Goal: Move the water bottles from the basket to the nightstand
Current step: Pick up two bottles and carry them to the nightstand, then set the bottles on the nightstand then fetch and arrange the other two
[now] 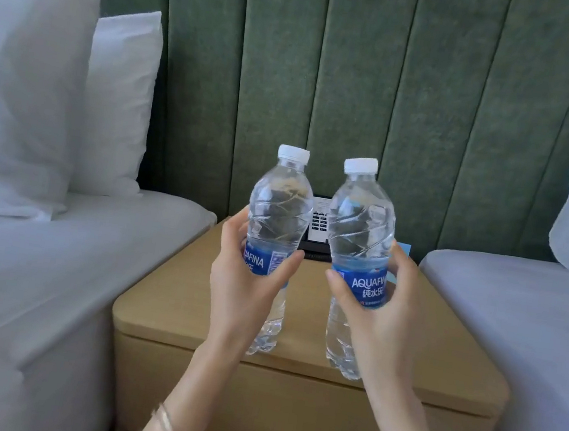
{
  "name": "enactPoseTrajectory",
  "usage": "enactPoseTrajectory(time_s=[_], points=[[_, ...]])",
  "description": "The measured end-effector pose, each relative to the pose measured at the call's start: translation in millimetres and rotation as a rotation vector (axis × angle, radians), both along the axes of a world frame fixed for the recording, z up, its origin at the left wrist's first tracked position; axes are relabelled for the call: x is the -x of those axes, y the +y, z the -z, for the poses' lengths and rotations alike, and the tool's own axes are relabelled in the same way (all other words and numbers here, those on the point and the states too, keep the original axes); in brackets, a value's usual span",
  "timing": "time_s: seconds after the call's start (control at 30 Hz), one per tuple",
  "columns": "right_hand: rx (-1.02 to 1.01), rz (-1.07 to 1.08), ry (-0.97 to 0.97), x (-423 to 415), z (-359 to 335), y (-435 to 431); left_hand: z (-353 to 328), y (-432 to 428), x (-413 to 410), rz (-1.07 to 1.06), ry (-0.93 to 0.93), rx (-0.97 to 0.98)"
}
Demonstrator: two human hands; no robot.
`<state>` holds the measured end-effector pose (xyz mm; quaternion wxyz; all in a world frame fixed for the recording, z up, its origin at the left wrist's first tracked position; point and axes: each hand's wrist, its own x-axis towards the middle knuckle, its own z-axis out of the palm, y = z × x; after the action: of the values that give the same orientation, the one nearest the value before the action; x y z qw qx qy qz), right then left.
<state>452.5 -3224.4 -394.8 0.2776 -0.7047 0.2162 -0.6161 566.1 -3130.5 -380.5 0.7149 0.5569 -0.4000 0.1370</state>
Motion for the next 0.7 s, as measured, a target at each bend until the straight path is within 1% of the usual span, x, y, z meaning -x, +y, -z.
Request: enactPoseTrajectory(time_s=[0.13, 0.27, 0.33, 0.4, 0.5, 0.6, 0.7], points=[[0.007, -0.006, -0.009, -4, 2, -9, 5, -8, -5, -0.033, -0.002, 0.016], [-0.034, -0.078, -0.017, -9, 4, -22, 11, -18, -9, -0.090, -0.023, 0.038], [-0.049, -0.112, 0.018, -5, 6, -24, 13, -21, -10, -0.104, -0.031, 0.013], [-0.048, -0.124, 0.112, 4, 16, -20, 14, -22, -13, -0.118, -0.061, -0.014], [0.016, -0.052, 0.256, 20, 38, -13, 18, -21, -16, -0.143, -0.101, -0.072], [0.069, 0.043, 0.298, 20, 44, -10, 29, -20, -16, -0.161, -0.118, -0.119], [0.116, 0.126, 0.349, 2, 34, -14, 35, -21, -17, -0.181, -0.134, -0.151]])
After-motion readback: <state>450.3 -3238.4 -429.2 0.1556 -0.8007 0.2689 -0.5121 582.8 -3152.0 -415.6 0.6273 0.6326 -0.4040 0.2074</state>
